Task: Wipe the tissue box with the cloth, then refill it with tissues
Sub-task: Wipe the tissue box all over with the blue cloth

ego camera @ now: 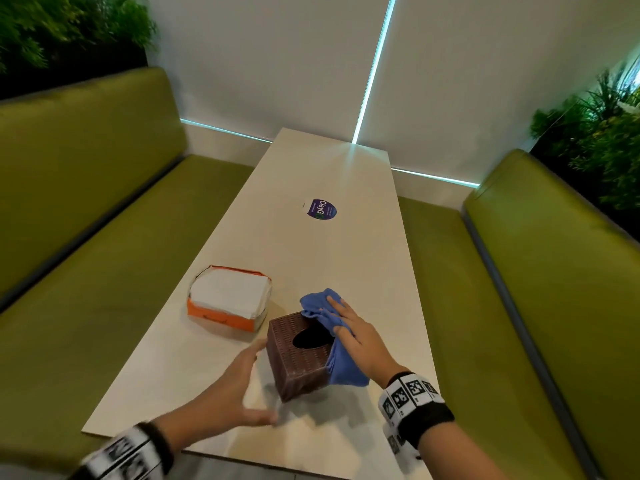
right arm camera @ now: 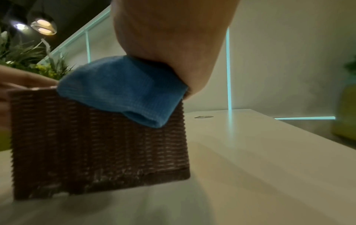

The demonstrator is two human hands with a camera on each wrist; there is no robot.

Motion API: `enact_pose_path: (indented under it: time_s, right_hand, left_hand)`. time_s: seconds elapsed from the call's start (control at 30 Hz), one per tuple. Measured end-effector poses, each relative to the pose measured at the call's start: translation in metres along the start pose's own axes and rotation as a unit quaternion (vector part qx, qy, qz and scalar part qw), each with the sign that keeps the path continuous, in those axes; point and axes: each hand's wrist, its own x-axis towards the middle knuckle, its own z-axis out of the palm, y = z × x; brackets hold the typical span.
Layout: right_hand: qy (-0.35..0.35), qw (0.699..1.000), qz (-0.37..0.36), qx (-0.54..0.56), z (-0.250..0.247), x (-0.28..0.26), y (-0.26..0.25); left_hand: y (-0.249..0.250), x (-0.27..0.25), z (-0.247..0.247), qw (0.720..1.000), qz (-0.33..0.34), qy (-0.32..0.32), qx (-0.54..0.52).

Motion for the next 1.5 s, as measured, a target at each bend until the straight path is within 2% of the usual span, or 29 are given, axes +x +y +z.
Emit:
enact_pose_path:
  time_s: [0.1, 0.17, 0.23, 0.27, 0.3, 0.33, 0.37, 0.4, 0.43, 0.5, 0.6, 0.67, 0.7, 0.73, 0.8, 0.87, 0.9, 0.97, 1.07, 1.13, 1.2, 1.27, 1.33, 1.4, 1.43, 1.5]
  right_hand:
    - [0.040, 0.989, 0.079, 0.117, -0.002, 0.004, -0.008]
    - [0.105, 0.962, 0.160, 0.195, -0.005, 0.008, -0.011]
    - [0.154, 0.947, 0.190, 0.209, -0.009, 0.013, -0.009]
    - [0.161, 0.953, 0.186, 0.178, -0.008, 0.014, -0.008]
    - [0.150, 0.969, 0.167, 0.101, -0.005, 0.015, -0.008]
    - [0.119, 0.982, 0.142, -0.026, -0.001, 0.016, -0.010]
    - [0.092, 0.977, 0.116, -0.151, 0.007, 0.015, -0.010]
    - [0.077, 0.964, 0.106, -0.231, 0.015, 0.015, -0.013]
    - [0.077, 0.956, 0.100, -0.266, 0.023, 0.014, -0.019]
    - [0.059, 0.955, 0.072, -0.281, 0.041, 0.011, -0.029]
    - [-0.011, 0.959, -0.033, -0.282, 0.060, 0.005, -0.041]
    - [-0.042, 0.957, -0.052, -0.282, 0.047, 0.012, -0.040]
    - [-0.029, 0.955, -0.045, -0.292, 0.038, 0.018, -0.034]
    - [0.004, 0.952, -0.016, -0.305, 0.027, 0.024, -0.025]
    - [0.085, 0.931, 0.104, -0.341, 0.011, 0.032, -0.013]
    - [0.110, 0.895, 0.218, -0.374, 0.013, 0.037, -0.011]
    - [0.104, 0.884, 0.232, -0.392, 0.022, 0.040, -0.015]
    - [0.087, 0.894, 0.167, -0.407, 0.045, 0.042, -0.031]
    - [0.038, 0.933, 0.034, -0.356, 0.067, 0.034, -0.050]
    - [-0.011, 0.944, -0.018, -0.329, 0.060, 0.025, -0.051]
    - [-0.034, 0.942, -0.044, -0.330, 0.042, 0.022, -0.039]
    - [0.013, 0.938, -0.003, -0.347, 0.024, 0.025, -0.023]
    - [0.084, 0.924, 0.098, -0.360, 0.018, 0.027, -0.012]
    - [0.094, 0.901, 0.190, -0.378, 0.032, 0.030, -0.023]
    - [0.091, 0.898, 0.201, -0.380, 0.046, 0.031, -0.033]
    - [0.105, 0.919, 0.157, -0.347, 0.074, 0.030, -0.051]
  left_hand:
    - [0.002, 0.038, 0.006, 0.999, 0.018, 0.038, -0.034]
    - [-0.002, 0.057, 0.008, 0.997, 0.007, 0.053, -0.053]
    - [-0.006, 0.067, 0.008, 0.998, 0.010, 0.047, -0.051]
    - [-0.008, 0.071, 0.009, 0.998, 0.016, 0.043, -0.052]
    - [-0.008, 0.073, 0.011, 0.997, 0.026, 0.049, -0.052]
    - [-0.010, 0.074, 0.013, 0.996, 0.040, 0.060, -0.050]
    - [-0.011, 0.075, 0.017, 0.995, 0.051, 0.071, -0.050]
    - [-0.016, 0.077, 0.020, 0.993, 0.058, 0.084, -0.052]
    - [-0.018, 0.078, 0.022, 0.991, 0.065, 0.101, -0.052]
    - [-0.021, 0.082, 0.024, 0.988, 0.083, 0.124, -0.036]
    - [-0.018, 0.087, 0.021, 0.986, 0.110, 0.127, -0.017]
    - [-0.021, 0.089, 0.020, 0.985, 0.113, 0.125, -0.031]
    - [-0.022, 0.089, 0.019, 0.985, 0.112, 0.126, -0.042]
    - [-0.025, 0.089, 0.019, 0.984, 0.109, 0.128, -0.052]
    - [-0.028, 0.091, 0.021, 0.986, 0.098, 0.124, -0.055]
    - [-0.029, 0.092, 0.020, 0.988, 0.092, 0.116, -0.051]
    - [-0.029, 0.093, 0.020, 0.988, 0.093, 0.115, -0.046]
    - [-0.030, 0.094, 0.020, 0.988, 0.094, 0.121, -0.030]
    - [-0.030, 0.096, 0.020, 0.987, 0.105, 0.119, -0.012]
    - [-0.034, 0.099, 0.020, 0.985, 0.118, 0.122, 0.000]
    - [-0.034, 0.098, 0.018, 0.987, 0.110, 0.115, -0.019]
    - [-0.033, 0.097, 0.018, 0.989, 0.096, 0.104, -0.047]
    - [-0.034, 0.098, 0.020, 0.989, 0.088, 0.104, -0.054]
    - [-0.032, 0.098, 0.020, 0.990, 0.082, 0.100, -0.049]
    - [-0.031, 0.098, 0.020, 0.991, 0.078, 0.099, -0.045]
    - [-0.029, 0.098, 0.020, 0.991, 0.085, 0.098, -0.023]
